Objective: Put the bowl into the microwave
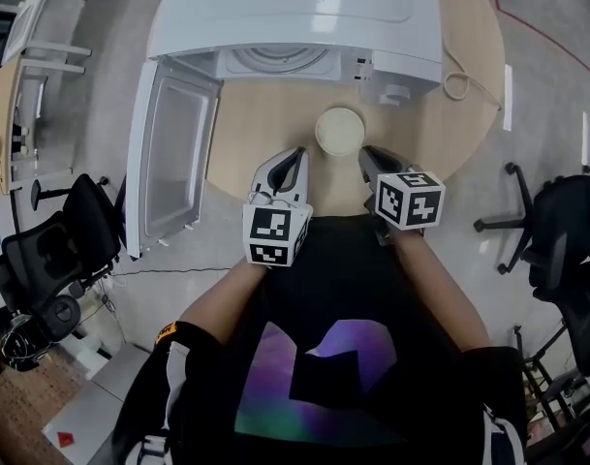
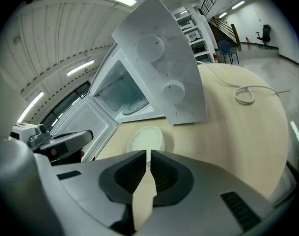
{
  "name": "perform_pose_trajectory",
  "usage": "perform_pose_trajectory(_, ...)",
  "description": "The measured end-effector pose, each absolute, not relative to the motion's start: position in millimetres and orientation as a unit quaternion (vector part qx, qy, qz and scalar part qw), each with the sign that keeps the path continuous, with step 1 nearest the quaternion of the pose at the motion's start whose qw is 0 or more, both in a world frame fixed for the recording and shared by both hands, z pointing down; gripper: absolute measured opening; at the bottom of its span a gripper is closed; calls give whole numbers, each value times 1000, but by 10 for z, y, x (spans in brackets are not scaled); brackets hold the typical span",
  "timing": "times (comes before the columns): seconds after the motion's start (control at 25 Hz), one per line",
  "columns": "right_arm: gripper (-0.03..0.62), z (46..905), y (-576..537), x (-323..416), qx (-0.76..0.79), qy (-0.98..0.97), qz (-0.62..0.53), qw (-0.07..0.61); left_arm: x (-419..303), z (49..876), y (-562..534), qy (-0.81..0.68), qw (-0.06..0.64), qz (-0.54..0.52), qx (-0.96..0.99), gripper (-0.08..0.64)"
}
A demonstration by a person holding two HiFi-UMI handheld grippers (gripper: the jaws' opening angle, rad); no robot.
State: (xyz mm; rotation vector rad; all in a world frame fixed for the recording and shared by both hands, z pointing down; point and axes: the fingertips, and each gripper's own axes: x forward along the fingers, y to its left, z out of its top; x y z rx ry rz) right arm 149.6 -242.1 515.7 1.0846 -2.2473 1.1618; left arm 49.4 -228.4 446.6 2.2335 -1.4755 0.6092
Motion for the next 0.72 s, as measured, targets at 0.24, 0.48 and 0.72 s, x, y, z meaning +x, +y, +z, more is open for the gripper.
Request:
perform_pose_trajectory(0.24,18,5309,-2466,1450,404,-761,483,153,414,4610,-2438,-507,199,234,805,48)
perform_pose_trajectory(0.48,75,5482,-2530,1504,426,-711,551,100,382,4785,-2522,-486,208,249,811,48)
perform_pose_trajectory(0.72,77,5525,-2557,1451,417,-690,589,53,356,4903,-2610,-478,212,258,813,48)
